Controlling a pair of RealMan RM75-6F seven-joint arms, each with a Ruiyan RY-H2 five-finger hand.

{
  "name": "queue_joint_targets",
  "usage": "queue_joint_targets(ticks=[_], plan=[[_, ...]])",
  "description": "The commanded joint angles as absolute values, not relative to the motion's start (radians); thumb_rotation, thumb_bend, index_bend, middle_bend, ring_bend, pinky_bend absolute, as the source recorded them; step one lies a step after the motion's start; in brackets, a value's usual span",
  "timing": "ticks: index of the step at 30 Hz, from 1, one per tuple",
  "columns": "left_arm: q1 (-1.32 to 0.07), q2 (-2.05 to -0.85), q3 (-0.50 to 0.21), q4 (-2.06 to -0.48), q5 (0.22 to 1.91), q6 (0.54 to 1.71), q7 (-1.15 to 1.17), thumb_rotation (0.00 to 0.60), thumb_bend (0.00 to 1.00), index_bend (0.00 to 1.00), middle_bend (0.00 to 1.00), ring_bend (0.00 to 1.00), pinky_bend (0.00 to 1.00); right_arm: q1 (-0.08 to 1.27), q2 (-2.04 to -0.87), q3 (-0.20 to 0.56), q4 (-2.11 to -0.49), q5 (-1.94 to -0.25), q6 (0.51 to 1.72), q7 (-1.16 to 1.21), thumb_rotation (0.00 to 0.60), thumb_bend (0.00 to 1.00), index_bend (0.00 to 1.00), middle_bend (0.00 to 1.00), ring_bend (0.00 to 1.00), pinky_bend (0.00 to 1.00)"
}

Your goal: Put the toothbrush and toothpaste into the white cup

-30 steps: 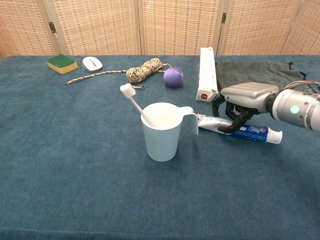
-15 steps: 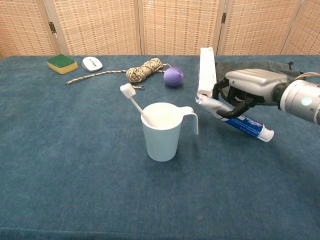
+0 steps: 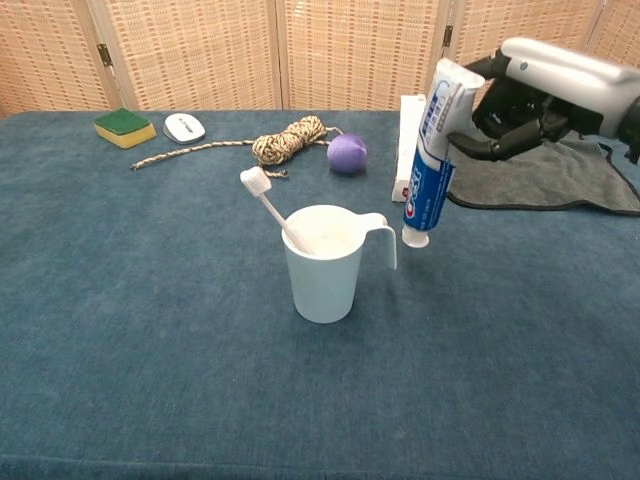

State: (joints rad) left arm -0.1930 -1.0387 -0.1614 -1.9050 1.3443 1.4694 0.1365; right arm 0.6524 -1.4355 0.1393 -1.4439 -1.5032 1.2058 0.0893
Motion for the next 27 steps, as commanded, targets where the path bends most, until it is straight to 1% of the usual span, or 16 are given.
queue_joint_targets(ticks=[1,7,17,23,27], plan=[[-0.194,-1.039,-0.164,-1.908,1.342,1.469,0.136,0.6,0.12,0.12,0.15,0.19,0.44,0.651,-1.422,0.153,-1.475,-1.554,1.25,0.108,0.6,0.47,0.72,0.89,1.0,0.98],[-0.194,-1.039,-0.165,-1.907,1.344,1.473,0.143,0.6,0.12,0.12,0.15,0.19,0.44,0.667,-1.397,0.196,-1.546,-1.579,1.284,0.091,0.6,0.47,0.73,0.9,1.0,0.98],[-0.195,-1.035,-0.167,-1.908,1.346,1.476,0.15,0.6,0.12,0.12,0.15,0.19,0.44,0.717,-1.409,0.222,-1.625,-1.613,1.263,0.107,0.6,0.47,0.73,0.91,1.0,0.98],[-0.193,-1.034,-0.166,-1.912,1.348,1.479,0.15,0.6,0.12,0.12,0.15,0.19,0.44,0.748,-1.444,0.218,-1.627,-1.613,1.224,0.082,0.6,0.47,0.73,0.91,1.0,0.98],[-0.187,-1.032,-0.163,-1.912,1.349,1.485,0.148,0.6,0.12,0.11,0.15,0.19,0.44,0.766,-1.483,0.21,-1.595,-1.614,1.205,0.046,0.6,0.47,0.73,0.91,1.0,0.98]])
